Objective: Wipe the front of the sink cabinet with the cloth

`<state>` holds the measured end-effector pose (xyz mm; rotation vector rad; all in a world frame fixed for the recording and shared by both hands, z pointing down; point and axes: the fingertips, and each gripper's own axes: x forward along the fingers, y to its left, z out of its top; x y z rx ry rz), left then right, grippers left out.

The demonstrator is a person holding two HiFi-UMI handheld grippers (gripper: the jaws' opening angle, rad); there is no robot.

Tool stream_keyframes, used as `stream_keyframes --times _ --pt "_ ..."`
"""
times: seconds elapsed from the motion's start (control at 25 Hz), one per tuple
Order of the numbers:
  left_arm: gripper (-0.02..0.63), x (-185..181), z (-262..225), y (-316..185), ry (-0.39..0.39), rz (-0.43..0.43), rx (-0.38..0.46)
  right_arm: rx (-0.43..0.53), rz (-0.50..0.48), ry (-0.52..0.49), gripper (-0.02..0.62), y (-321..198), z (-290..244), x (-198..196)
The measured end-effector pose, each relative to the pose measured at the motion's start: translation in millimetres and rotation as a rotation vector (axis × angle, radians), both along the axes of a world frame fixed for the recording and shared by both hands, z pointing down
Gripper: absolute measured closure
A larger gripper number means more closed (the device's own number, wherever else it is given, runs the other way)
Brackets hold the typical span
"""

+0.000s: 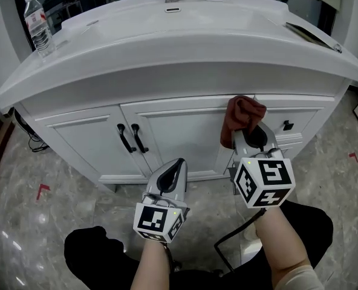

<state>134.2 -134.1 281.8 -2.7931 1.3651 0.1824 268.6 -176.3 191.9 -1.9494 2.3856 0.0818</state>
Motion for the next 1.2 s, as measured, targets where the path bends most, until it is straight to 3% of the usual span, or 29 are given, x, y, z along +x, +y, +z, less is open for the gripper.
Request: stream_keyframes --times 0.24,0.6,0.84,1.0,1.2 --pt "0.606 1.8 16.8 9.8 -0.085 0.011 -0.005 0.006 0.012 -0.044 0.514 3.8 2.1 -3.9" --pt "0.606 -64.4 12.5 18.4 -0.085 -0.082 0.005 -0.058 -0.192 -0.016 0.514 2.2 46.1 -125.8" --pt "0.606 -101.1 9.1 17.9 -0.024 -0.143 -0.008 -0.097 -0.256 0.043 0.514 -8.1 73.2 -184.9" --pt "0.606 -113.8 11.5 19.9 -0.007 -0.162 -0.013 -0.099 -0.269 0.02 0.514 -15.5 80.3 -199.4" --pt "0.606 -110.9 14.0 19.1 -0.005 -0.153 -0.024 -0.09 -0.239 0.007 0.514 -21.3 79.1 -185.1"
